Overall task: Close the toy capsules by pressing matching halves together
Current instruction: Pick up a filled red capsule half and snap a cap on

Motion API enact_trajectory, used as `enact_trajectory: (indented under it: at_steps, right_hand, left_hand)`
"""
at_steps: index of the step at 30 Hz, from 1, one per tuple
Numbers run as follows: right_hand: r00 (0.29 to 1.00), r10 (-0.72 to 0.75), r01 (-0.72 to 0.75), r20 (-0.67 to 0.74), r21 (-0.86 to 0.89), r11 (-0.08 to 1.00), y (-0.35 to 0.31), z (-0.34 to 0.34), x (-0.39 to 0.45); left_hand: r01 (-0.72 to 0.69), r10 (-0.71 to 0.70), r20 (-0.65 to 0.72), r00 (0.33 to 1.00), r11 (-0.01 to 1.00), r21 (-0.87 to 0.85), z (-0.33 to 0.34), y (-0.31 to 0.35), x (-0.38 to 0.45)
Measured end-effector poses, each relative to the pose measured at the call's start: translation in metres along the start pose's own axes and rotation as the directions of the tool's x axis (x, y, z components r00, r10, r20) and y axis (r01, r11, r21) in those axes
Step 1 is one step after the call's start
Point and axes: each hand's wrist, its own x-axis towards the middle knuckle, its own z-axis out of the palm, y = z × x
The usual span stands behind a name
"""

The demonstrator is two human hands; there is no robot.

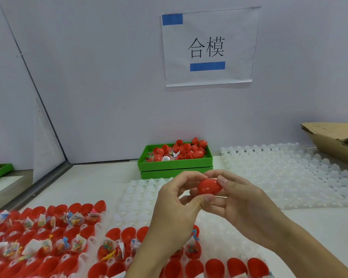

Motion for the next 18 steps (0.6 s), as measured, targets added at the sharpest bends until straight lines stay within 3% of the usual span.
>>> enact_trajectory:
  at_steps: [3, 6, 8, 18]
  right_hand:
    - [0.99, -0.091, 0.063, -0.106, -0.238, 0.969, 0.001, 0.002, 0.0]
    - [0.964, -0.233, 0.125, -0.124, -0.565, 0.815, 0.005, 0.004, -0.001]
    - [0.941, -0.312, 0.154, -0.132, -0.655, 0.74, 0.007, 0.004, 0.0]
    - [0.91, -0.387, 0.251, -0.146, -0.548, 0.798, 0.011, 0.011, -0.001]
  left_hand:
    - [-0.009, 0.013, -0.039, 0.999, 0.997, 0.08, 0.0, -0.002, 0.0]
    - [-0.01, 0.023, -0.077, 0.997, 0.988, 0.157, 0.003, -0.004, 0.0]
    - [-0.003, 0.022, -0.102, 0.995, 0.983, 0.181, 0.004, -0.005, 0.0]
    - [0.008, 0.025, -0.222, 0.975, 0.989, 0.146, 0.01, -0.005, -0.002]
